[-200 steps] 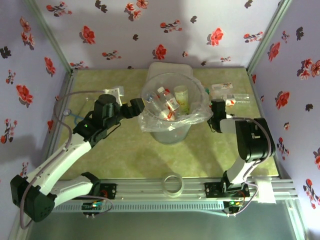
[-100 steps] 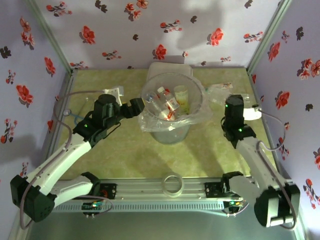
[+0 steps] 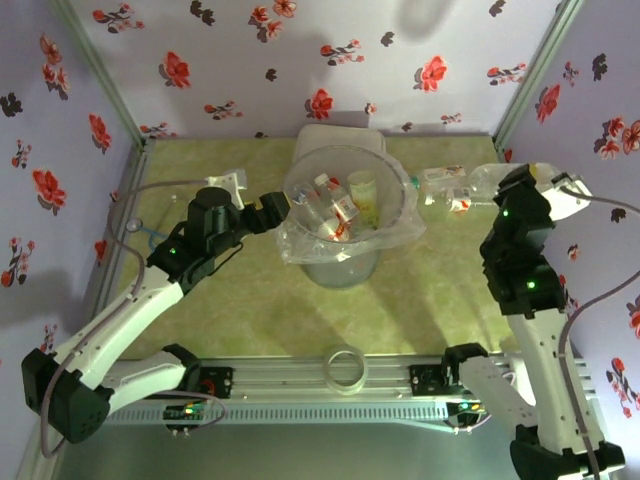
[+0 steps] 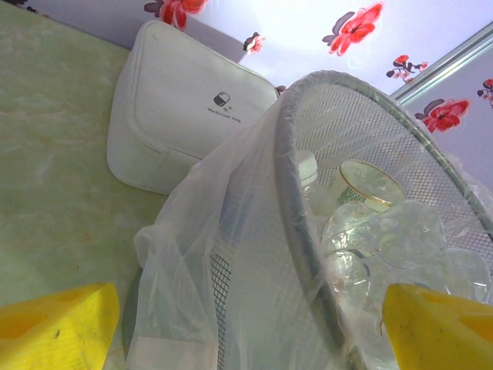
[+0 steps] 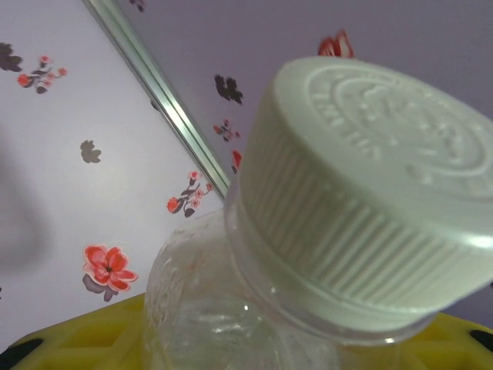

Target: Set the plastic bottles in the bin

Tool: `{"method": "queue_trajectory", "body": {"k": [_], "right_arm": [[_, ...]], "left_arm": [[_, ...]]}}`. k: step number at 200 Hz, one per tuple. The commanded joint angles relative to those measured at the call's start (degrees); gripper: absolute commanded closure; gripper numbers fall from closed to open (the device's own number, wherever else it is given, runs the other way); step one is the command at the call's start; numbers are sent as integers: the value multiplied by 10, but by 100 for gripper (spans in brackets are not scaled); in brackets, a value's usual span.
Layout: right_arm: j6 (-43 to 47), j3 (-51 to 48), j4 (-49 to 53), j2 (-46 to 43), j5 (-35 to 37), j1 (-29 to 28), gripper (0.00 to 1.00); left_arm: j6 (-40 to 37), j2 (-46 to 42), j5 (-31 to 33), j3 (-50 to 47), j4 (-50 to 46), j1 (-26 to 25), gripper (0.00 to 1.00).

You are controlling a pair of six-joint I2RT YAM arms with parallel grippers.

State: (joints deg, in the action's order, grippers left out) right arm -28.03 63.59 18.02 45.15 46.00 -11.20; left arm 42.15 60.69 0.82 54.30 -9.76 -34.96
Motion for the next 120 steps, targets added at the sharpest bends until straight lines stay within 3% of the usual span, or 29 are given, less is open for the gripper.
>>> {"method": "queue_trajectory", "body": {"k": [1,89,120], "right_arm": [[79,56,12,18,-38,-14,51],[126,195,72,132,-254,-193,54],[129,228,120,193,-312,-231,54]], "left_arm": [[7,2,-10,-5,17,5,11],[-9,-7,0,5,-8,7,11],[-4,-1,-1,4,-1,7,11]]}}
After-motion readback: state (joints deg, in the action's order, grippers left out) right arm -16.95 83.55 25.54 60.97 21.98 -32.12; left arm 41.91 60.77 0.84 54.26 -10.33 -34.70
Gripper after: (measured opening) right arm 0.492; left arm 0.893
